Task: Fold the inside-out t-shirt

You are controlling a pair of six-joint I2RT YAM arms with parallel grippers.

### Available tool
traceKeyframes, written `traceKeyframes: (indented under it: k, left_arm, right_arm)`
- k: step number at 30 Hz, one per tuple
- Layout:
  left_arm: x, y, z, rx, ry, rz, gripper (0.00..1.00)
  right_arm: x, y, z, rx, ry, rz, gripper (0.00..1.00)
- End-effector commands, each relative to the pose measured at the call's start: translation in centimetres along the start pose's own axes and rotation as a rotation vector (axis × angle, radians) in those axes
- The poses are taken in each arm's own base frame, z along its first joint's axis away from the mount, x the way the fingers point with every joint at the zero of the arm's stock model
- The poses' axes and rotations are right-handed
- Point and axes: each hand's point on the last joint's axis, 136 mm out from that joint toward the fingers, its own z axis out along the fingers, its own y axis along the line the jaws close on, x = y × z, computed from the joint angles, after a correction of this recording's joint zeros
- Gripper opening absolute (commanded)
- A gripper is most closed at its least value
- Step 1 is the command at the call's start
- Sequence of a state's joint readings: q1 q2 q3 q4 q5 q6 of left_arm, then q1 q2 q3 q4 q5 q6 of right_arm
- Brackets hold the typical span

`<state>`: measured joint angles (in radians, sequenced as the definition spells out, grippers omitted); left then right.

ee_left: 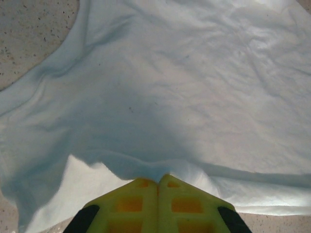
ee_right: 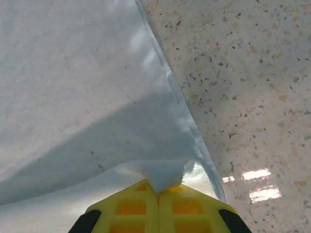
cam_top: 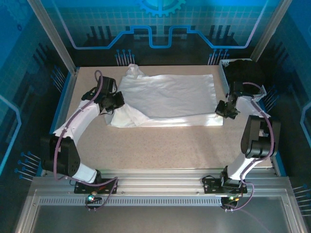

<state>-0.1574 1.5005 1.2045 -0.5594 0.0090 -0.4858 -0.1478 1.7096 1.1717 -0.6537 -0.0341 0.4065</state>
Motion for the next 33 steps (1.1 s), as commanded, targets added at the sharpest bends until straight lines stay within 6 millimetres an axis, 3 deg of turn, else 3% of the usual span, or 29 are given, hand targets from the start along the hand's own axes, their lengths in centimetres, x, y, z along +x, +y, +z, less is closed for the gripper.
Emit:
traceKeyframes:
  k: [1,14,27,33]
  left_arm:
    - [-2.0,-0.8,-0.1,0.030,-0.036,0.025,0.00]
    - [-5.1,-0.4,0.8,0.023,-0.068,-0.006,0.00]
    - [-6.6,-0.7,2.2,0.026,-0.068,-0.015,0.00]
    - [-7.4,-0.5,1.9,0.025,-0.084,-0.022,0.00]
  right_arm:
    - [-1.0,0.7,0.1,0.003,-0.015,-0.028,0.01]
    - [-2.9,1.9,0.9,0.015,-0.026,-0.051,0.02]
    - [-4.1,2.8,1.6,0.036,-0.031,-0.073,0.02]
    - [-4.6,2.8,1.4,0.051,-0.043,-0.080,0.01]
